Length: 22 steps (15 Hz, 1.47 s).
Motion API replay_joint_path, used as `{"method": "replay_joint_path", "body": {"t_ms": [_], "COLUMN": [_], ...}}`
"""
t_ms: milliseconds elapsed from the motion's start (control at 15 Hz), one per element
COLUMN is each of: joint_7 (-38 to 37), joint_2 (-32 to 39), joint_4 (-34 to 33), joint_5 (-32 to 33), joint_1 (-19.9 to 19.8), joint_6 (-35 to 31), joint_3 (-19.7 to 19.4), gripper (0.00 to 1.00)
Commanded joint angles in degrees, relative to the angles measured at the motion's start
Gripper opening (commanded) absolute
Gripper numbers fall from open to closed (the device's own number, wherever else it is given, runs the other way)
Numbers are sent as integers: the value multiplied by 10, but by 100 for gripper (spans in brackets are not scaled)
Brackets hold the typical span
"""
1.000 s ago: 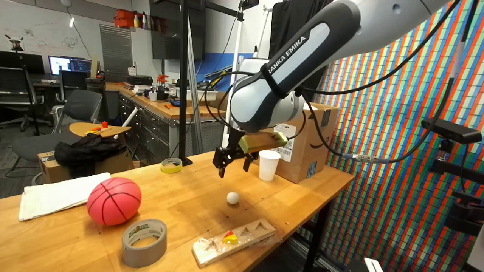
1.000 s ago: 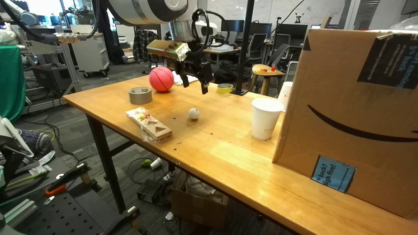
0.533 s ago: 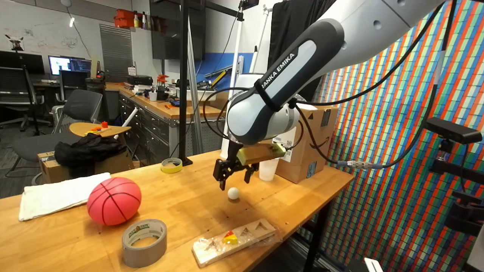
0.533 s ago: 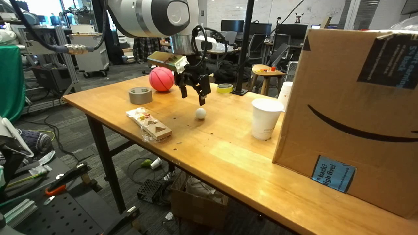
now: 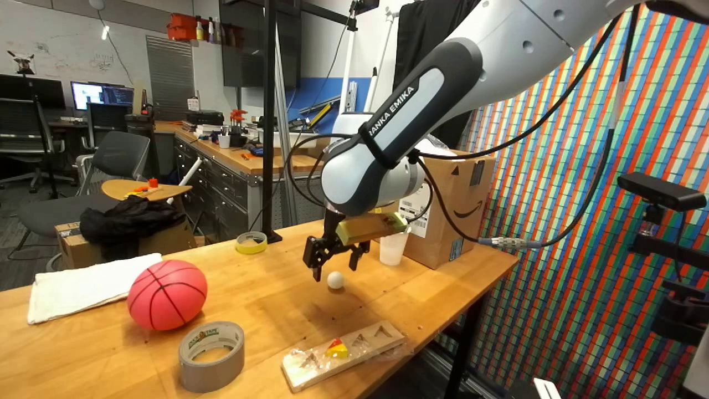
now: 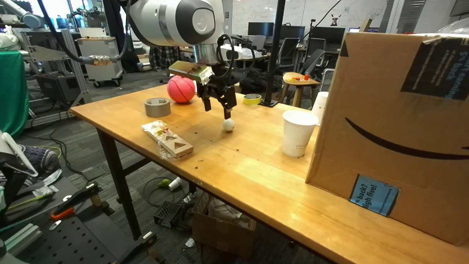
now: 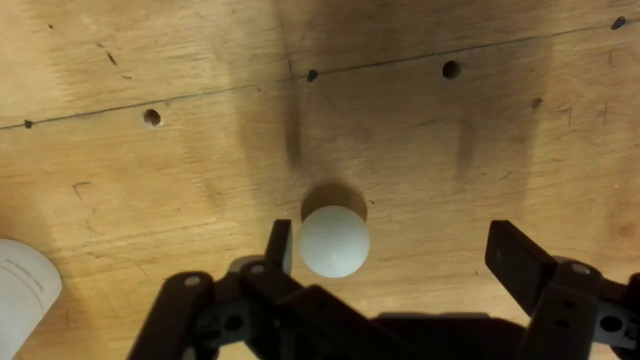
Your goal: Put the white ball in the cup and the ball on the masking tape
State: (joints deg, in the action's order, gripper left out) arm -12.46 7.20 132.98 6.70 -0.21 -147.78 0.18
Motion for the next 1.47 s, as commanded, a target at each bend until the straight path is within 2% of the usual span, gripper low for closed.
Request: {"method": "replay_joint_path", "body": {"t_ms": [0,467,800,1400], "joint_7": [-18,-20,-23,-41], "joint_2": [34,83,93,84], "joint_4": [-44,-90,-104,-90], "joint_5": [23,23,24,38], "joint_1": [12,15,12,16], "joint_6": [11,20,38,40], "joint_3": [-10,-24,-42,-59], "gripper": [100,100,100,100]}}
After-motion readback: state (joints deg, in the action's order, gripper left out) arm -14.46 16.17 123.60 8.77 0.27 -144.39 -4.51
